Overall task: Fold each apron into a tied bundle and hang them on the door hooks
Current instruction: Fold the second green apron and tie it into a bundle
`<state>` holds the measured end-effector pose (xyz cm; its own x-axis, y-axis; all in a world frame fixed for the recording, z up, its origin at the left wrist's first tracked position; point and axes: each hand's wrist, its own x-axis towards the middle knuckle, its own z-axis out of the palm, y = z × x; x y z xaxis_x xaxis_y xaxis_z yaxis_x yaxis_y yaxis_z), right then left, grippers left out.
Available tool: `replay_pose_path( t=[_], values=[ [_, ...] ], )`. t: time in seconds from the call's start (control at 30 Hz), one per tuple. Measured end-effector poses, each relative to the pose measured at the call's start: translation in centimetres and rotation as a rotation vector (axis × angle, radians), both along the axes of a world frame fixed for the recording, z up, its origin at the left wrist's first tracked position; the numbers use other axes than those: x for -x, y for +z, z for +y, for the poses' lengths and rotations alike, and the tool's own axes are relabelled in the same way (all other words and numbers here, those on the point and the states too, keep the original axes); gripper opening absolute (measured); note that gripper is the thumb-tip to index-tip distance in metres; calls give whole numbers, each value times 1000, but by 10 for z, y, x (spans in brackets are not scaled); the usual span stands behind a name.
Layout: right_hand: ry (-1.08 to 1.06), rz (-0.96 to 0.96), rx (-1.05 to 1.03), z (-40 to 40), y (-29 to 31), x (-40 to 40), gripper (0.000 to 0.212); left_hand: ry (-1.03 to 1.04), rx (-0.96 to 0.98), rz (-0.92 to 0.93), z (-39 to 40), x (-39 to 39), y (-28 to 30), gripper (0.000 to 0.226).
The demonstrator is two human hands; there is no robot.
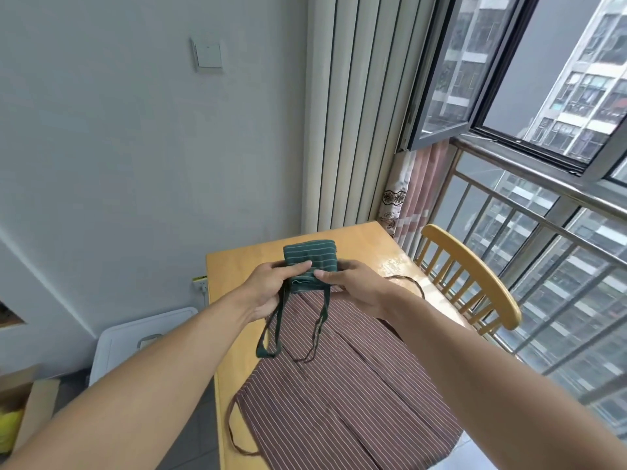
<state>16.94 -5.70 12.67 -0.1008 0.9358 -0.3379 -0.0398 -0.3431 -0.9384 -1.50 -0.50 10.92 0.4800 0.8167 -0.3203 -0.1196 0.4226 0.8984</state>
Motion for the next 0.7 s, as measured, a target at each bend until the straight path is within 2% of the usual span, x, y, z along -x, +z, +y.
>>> replay_pose_path(
  t=[0.1, 0.2, 0.3, 0.37, 0.43, 0.47, 0.53, 0.57, 0.7],
  values=[
    [-99, 74, -3, 2, -2, 1, 29, -4, -20, 37, -6, -6, 1, 36],
    [-222, 179, 70, 3, 1, 3, 24, -125, -88, 114, -13, -8, 3, 40],
    [-308, 288, 106, 5, 3, 2, 34, -182, -172, 207, -13, -4, -5, 31],
    [-312, 284, 93, 6, 7, 1, 40, -197, -196, 214, -13, -1, -7, 33],
    [-323, 243, 80, 6, 10, 0, 42, -272, -194, 182, -10, 1, -5, 48],
    [-332, 228, 74, 6, 10, 0, 43, -260, -197, 172, -10, 0, -2, 63],
    [-356, 220, 67, 5, 8, 0, 45, -96, -195, 182, -7, -3, 2, 94],
    [-360, 218, 65, 5, 9, 0, 45, -16, -204, 182, -6, -6, 4, 95],
    [-325, 188, 41, -1, 7, 4, 40, 3, -268, 193, -3, -14, -3, 68]
  ],
)
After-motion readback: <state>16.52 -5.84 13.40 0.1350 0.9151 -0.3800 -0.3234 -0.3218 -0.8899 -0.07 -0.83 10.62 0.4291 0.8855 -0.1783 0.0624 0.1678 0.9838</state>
